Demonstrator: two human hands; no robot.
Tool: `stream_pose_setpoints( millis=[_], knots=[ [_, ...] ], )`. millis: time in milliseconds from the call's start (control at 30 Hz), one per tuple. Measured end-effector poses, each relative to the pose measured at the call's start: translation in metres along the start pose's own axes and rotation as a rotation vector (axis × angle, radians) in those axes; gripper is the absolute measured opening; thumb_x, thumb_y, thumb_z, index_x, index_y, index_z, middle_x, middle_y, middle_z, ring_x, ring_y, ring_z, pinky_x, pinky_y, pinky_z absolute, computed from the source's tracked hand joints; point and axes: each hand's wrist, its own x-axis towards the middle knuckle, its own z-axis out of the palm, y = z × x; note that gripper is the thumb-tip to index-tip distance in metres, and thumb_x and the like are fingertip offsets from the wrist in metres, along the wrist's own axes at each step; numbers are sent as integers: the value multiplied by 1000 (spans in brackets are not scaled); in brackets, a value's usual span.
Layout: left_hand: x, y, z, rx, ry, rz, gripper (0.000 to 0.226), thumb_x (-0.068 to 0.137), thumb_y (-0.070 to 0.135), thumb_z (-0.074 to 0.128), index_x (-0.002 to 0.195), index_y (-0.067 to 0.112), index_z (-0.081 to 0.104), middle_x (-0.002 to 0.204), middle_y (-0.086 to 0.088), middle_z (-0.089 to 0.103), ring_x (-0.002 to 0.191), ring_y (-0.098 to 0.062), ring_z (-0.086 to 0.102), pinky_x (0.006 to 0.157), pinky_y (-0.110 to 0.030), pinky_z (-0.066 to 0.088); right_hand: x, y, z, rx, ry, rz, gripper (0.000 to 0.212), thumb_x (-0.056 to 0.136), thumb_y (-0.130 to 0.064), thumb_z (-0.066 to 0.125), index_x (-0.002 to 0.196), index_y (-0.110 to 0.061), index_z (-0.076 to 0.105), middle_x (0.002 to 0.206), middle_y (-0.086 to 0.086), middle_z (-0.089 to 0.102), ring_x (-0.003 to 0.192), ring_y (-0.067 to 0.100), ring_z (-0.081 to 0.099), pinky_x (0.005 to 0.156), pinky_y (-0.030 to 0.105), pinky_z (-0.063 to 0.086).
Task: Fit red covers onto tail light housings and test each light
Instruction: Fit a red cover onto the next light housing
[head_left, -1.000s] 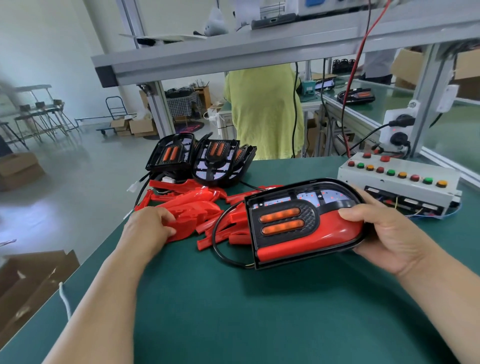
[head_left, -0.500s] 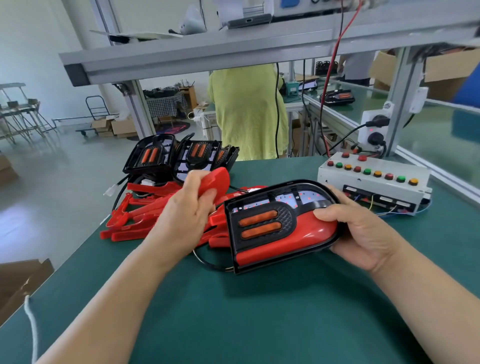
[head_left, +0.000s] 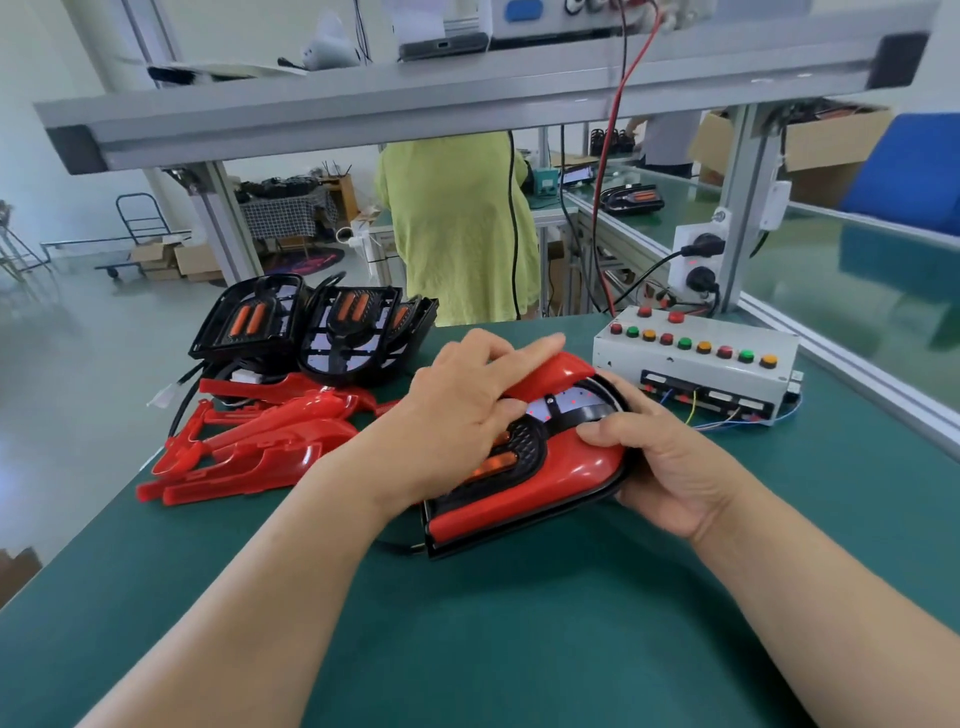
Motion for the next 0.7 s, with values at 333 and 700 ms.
stream_pose_setpoints(
  millis=[333,700],
  knots=[
    [-1,-13,8,-21,313,104,29,91,22,67,119,28,63,102,14,62,102,-8,56,94,-33,48,2,0,-3,-38,-26,-17,74,63,2,64,135,-15,54,114,15,69,92,30,66,79,42,55],
    [3,-15,20,-201,327,112,29,88,17,69,117,20,71,103,7,58,105,-13,55,96,-30,44,2,3,0,-26,-75,-34,74,64,6,63,134,-14,55,108,13,69,89,27,66,73,39,57]
  ],
)
